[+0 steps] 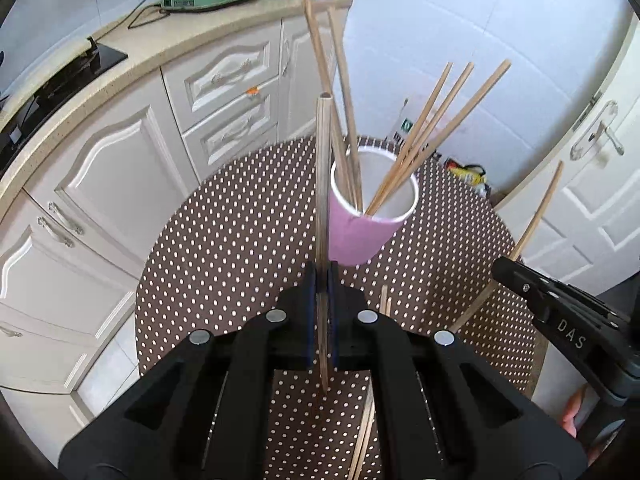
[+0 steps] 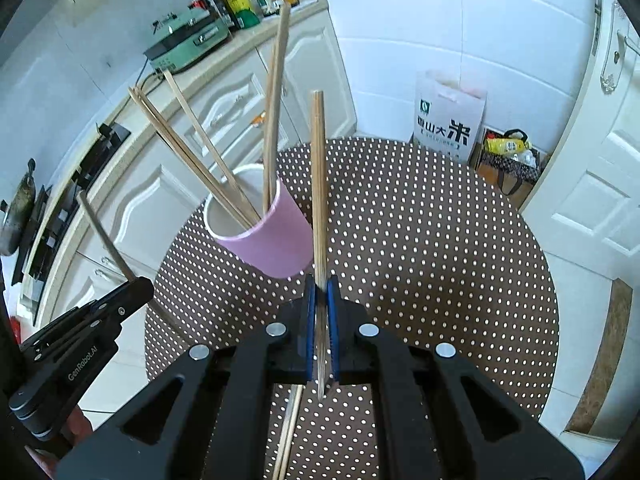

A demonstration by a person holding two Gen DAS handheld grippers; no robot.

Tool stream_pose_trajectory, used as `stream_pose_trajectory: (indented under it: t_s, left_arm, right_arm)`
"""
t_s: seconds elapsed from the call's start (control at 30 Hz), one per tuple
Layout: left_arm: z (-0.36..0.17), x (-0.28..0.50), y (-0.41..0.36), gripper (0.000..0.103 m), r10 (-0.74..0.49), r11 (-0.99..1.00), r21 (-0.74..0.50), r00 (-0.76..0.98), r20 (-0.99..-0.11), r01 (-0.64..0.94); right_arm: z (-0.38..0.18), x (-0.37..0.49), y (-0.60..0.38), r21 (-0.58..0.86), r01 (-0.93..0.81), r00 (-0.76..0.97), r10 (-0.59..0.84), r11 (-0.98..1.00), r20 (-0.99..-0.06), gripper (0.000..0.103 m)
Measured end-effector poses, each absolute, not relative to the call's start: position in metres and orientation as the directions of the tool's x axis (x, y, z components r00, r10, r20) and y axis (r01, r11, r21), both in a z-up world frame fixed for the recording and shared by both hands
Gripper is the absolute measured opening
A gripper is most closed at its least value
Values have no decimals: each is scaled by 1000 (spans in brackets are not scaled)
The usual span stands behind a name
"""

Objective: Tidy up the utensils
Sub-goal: 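Lift both held chopsticks upright and carry them over the pink cup, then lower both chopsticks into the pink cup and open both grippers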

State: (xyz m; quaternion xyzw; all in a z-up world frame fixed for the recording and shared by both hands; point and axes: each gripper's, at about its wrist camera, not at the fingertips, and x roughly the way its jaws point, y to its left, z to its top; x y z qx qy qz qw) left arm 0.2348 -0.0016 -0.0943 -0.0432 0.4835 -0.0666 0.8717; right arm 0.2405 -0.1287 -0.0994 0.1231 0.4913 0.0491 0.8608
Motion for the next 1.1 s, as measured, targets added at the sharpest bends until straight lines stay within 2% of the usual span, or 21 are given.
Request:
stream_pose_trajectory:
  t_s: [0.37,0.77,1.1]
  left_arm:
    - [-61,234,7,6,-176,984,-163,594,-785,77]
    - [1,229,15,6,-233,969,-224,693,-682,106]
    - [26,233,16,6,-237,968,-222,737,-633,121]
  right_arm:
    - [-59,237,-129,260,3,608,204,966,-767,5]
    - [0,237,-143,303,-7,706,220,953,-673,5]
    - [14,249,-138,322,-48,726,255,945,-639,5]
